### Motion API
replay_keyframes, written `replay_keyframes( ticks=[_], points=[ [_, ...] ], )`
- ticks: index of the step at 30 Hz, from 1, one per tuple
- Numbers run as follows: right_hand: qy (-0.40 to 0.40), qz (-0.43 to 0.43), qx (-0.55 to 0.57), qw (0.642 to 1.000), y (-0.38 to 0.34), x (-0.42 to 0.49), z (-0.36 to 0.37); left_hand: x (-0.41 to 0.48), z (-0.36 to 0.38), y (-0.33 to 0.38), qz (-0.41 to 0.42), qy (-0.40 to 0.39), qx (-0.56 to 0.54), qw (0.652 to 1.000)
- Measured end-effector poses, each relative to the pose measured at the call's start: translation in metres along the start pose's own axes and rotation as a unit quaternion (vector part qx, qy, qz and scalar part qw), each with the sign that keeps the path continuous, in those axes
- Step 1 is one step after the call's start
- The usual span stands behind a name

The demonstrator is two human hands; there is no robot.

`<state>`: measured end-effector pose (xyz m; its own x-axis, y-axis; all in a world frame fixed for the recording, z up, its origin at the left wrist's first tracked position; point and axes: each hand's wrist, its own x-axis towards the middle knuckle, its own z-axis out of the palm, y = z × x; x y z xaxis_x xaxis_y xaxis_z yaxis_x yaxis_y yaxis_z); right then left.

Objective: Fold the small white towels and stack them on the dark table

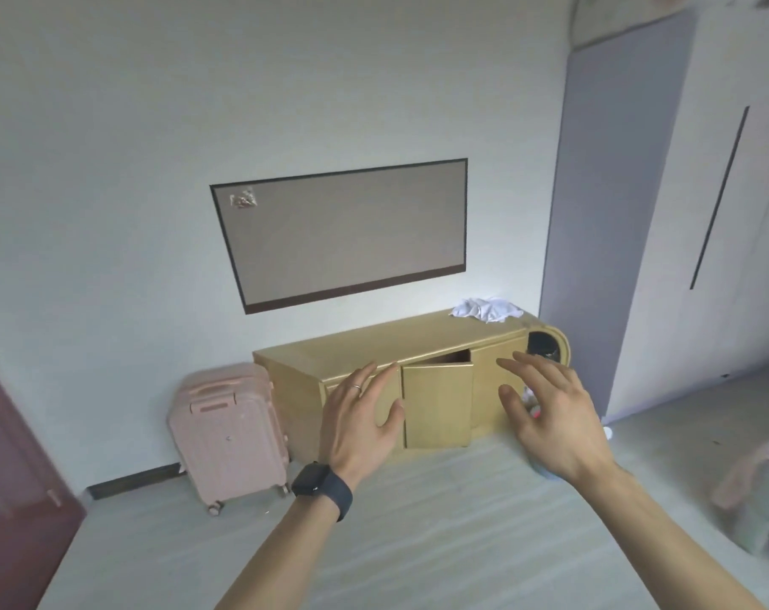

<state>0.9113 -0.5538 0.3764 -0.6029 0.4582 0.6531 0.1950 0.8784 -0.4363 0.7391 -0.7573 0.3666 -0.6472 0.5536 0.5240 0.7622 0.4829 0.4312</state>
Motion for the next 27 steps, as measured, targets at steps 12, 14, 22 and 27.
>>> replay_keyframes(
  ticks=[12,14,22,27],
  points=[
    [-0.022,0.018,0.011,1.000,0.185,0.212,0.126,0.261,0.186,-0.038,0.006,-0.026,0.027,0.999],
    [-0.033,0.025,0.011,0.999,0.216,0.245,0.148,0.299,0.215,-0.047,-0.006,-0.031,0.028,0.999],
    [-0.089,0.050,0.019,0.995,0.323,0.353,0.258,0.417,0.337,-0.103,-0.044,-0.075,0.037,0.996],
    [-0.118,0.077,0.026,0.990,0.381,0.413,0.342,0.488,0.419,-0.152,-0.062,-0.106,0.029,0.992]
  ],
)
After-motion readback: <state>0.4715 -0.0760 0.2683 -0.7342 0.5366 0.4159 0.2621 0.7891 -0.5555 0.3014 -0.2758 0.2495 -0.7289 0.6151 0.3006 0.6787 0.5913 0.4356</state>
